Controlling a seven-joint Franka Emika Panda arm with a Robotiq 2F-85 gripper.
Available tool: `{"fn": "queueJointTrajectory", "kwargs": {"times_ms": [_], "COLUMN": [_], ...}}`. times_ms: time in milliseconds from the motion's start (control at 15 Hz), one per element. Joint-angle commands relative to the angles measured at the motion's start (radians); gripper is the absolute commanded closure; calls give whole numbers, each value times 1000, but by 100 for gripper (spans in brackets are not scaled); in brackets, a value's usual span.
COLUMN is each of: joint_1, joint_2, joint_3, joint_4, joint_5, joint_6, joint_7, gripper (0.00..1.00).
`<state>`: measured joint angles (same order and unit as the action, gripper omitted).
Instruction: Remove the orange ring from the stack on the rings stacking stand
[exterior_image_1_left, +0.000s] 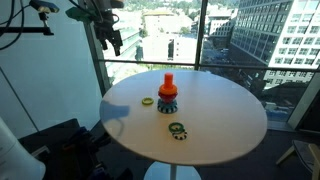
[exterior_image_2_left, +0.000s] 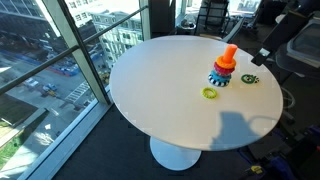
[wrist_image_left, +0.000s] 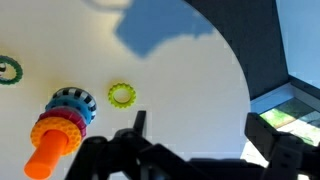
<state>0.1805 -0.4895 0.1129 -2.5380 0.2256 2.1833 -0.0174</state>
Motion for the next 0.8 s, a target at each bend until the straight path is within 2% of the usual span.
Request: {"fn": "queueJointTrajectory", "kwargs": {"times_ms": [0,733], "joint_1": [-45,-130], "joint_2": [105,328], "joint_3": [15,-4], "joint_4": [88,211], "joint_5": [-69,-250], "joint_6": [26,102], "joint_7": [61,217], "gripper": [0,0]}}
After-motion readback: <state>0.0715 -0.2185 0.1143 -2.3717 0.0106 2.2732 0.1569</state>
